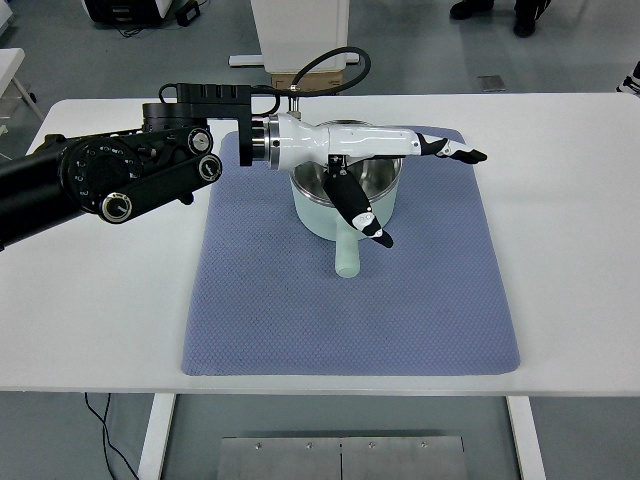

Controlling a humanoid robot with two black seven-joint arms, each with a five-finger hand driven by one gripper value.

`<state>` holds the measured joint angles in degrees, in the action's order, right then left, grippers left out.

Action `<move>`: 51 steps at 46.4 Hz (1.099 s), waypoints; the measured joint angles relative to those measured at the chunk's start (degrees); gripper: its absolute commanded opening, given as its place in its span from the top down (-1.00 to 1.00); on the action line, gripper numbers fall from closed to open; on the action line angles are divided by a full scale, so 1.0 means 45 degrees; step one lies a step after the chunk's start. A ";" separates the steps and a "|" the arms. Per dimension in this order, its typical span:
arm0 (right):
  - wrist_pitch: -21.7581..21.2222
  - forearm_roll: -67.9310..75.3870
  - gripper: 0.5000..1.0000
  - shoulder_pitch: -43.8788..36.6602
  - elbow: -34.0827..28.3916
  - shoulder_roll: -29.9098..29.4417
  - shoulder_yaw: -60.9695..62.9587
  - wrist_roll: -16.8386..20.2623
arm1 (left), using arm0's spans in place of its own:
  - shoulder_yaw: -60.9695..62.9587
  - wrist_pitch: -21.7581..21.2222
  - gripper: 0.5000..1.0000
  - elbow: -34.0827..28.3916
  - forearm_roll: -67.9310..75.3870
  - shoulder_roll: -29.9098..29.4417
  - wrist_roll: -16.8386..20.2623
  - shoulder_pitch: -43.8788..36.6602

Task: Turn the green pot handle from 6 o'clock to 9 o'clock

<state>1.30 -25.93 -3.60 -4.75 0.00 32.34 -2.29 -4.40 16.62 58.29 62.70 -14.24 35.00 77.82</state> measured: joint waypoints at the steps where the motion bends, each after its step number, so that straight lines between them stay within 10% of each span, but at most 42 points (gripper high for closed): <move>1: 0.0000 0.0000 -1.00 0.0000 0.0000 0.0000 0.0000 0.0000 | 0.0040 0.0000 -1.00 0.0021 0.0025 0.0023 0.0000 0.0019; 51: -0.0007 0.0000 -1.00 0.0000 0.0000 0.0000 -0.0004 -0.0001 | 0.1687 0.0209 -1.00 0.0071 0.2852 0.0156 0.0000 0.0303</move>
<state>1.27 -25.93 -3.60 -4.75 0.00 32.32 -2.29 3.19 17.56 58.61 75.54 -13.54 35.00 79.18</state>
